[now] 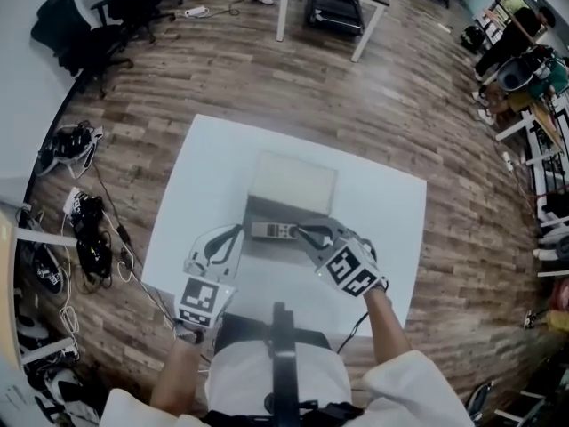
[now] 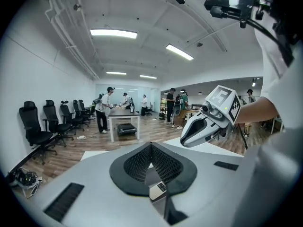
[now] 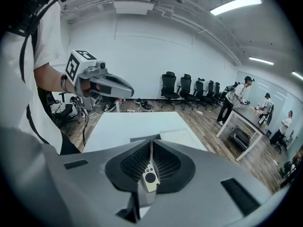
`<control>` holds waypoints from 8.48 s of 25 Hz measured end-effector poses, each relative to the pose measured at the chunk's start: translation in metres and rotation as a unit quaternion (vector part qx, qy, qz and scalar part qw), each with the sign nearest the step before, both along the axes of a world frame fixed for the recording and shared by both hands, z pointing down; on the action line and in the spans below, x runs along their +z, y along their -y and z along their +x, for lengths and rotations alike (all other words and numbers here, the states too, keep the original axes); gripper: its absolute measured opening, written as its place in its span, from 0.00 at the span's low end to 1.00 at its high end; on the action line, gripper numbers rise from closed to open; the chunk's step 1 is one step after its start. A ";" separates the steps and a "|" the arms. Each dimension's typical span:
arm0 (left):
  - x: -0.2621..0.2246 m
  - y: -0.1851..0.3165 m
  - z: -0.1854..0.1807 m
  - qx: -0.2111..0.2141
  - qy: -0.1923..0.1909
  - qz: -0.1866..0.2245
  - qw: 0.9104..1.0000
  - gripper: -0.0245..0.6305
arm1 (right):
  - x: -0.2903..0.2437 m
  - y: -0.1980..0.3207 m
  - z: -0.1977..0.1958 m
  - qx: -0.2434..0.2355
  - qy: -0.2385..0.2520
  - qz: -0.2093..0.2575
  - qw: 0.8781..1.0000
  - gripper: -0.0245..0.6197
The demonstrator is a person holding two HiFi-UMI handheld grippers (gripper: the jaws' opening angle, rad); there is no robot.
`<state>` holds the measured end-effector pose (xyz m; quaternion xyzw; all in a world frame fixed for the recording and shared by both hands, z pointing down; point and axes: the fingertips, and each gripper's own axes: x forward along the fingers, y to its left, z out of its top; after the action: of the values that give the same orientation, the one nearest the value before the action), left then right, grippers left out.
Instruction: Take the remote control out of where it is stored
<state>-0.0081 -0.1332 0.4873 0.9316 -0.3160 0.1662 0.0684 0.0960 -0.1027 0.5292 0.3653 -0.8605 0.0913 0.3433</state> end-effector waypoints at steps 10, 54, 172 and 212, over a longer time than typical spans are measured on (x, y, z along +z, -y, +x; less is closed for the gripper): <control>0.011 0.007 -0.009 0.001 0.007 -0.008 1.000 0.02 | 0.035 0.010 -0.012 -0.034 -0.034 -0.043 0.998 0.08; 0.043 0.019 -0.002 0.000 -0.007 -0.063 0.998 0.02 | 0.165 0.012 -0.020 -0.180 -0.225 -0.187 0.939 0.25; -0.032 0.039 0.030 0.084 -0.005 0.024 0.996 0.02 | 0.027 0.015 0.045 0.114 -0.047 -0.034 0.992 0.33; -0.161 0.038 0.081 0.123 -0.047 0.134 0.982 0.02 | -0.202 -0.058 0.157 0.296 0.194 0.191 0.916 0.33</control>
<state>0.0727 -0.1707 0.3261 0.9709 -0.2144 0.0855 -0.0632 0.2527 -0.0446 0.3276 0.6368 -0.7639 0.0910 0.0508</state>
